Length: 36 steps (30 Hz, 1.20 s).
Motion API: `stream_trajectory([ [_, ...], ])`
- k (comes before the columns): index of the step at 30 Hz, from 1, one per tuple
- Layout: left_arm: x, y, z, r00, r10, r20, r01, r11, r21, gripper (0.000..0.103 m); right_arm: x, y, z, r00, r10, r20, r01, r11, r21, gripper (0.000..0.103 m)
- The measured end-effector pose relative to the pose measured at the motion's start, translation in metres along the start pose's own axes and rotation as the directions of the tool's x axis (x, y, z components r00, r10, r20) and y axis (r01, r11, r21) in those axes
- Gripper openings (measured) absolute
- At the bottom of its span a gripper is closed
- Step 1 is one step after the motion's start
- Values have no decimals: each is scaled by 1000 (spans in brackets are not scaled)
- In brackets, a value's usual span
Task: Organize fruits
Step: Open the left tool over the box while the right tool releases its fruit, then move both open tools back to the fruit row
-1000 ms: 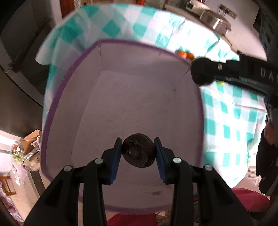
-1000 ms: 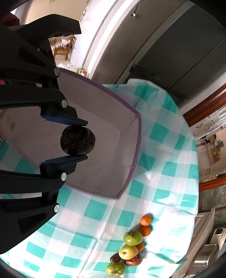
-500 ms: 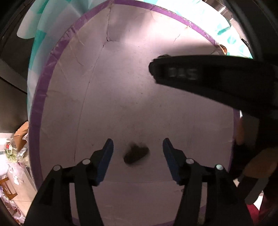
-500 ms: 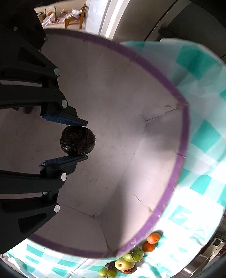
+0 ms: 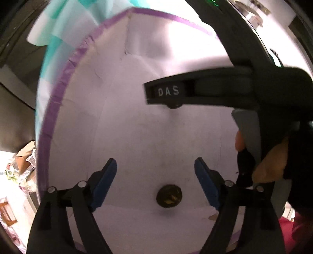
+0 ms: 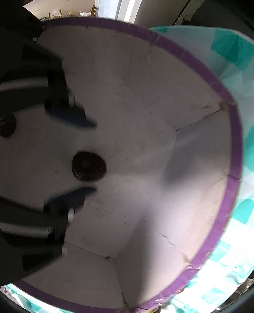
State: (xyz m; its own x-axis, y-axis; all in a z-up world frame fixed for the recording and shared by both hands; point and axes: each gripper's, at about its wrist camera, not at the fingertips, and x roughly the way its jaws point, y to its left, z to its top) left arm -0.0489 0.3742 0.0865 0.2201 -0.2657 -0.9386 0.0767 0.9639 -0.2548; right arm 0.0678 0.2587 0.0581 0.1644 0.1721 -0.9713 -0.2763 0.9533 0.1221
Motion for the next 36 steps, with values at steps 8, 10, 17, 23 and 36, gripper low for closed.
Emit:
stream_trajectory([
  [8, -16, -5, -15, 997, 27, 68, -28, 999, 18, 82, -30, -7, -2, 993, 47, 111, -51, 998, 35, 69],
  [10, -24, 1, -17, 995, 33, 93, -35, 999, 15, 83, -40, -10, -7, 988, 50, 148, -59, 997, 55, 71],
  [17, -30, -20, -30, 975, 78, 208, -93, 994, 64, 88, -62, -16, -20, 979, 68, 194, -83, 994, 72, 79],
  [23, -35, -49, -31, 938, 234, 255, -278, 949, 151, 88, -78, -25, -36, 965, 135, 226, -156, 985, 75, 79],
  [36, -83, -181, -42, 796, 387, 466, -331, 922, -200, 101, -205, -151, -117, 862, 220, 456, -188, 975, -116, 83],
])
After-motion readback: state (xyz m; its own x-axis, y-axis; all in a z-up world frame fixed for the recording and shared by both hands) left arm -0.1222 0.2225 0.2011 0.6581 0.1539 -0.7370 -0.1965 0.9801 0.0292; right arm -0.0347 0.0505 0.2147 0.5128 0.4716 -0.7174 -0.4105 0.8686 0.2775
